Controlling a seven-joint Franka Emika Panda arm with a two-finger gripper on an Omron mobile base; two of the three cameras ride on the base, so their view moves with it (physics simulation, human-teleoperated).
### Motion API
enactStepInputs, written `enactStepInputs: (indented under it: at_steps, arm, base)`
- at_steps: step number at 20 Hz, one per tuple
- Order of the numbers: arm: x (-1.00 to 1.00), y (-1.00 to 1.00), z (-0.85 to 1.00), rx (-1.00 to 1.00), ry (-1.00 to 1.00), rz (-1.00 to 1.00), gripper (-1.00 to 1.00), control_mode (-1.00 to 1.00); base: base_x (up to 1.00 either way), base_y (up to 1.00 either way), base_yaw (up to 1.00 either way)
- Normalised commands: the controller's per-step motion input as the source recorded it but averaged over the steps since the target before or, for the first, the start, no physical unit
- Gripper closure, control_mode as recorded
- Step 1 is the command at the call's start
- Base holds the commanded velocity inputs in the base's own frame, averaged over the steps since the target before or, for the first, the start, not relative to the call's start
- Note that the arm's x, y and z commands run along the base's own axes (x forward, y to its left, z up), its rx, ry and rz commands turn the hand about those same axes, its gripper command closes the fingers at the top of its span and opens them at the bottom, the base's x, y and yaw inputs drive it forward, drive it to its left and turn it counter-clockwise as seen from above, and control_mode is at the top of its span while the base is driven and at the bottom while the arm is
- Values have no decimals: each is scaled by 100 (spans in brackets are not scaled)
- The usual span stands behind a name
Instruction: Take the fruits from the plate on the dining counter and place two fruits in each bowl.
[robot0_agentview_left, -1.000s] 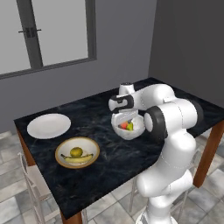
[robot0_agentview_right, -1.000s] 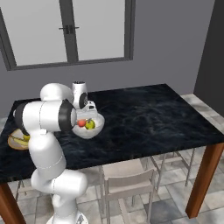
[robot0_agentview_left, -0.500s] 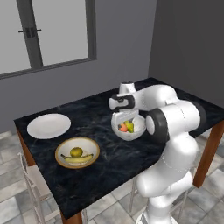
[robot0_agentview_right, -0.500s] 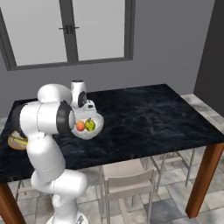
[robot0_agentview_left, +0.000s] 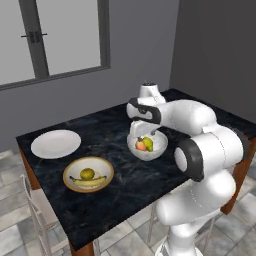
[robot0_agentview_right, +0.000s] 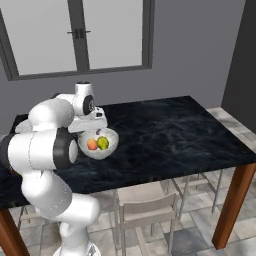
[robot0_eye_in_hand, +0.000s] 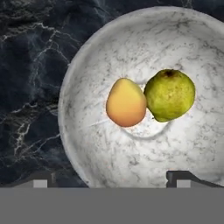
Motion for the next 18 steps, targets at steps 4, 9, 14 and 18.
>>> enactStepInputs:
  at_steps: [4, 9, 14, 18]
  arm:
    - [-94, 0, 76, 0, -3, -3, -100, -100]
    - [-100, 10, 90, 0, -22, 0, -100, -100]
    - [-100, 19, 100, 0, -23, -1, -100, -100]
    - [-100, 7, 74, 0, -16, -7, -100, -100]
  base:
    - [0, 0, 0]
    - [0, 0, 0]
    - [0, 0, 0]
    - [0, 0, 0]
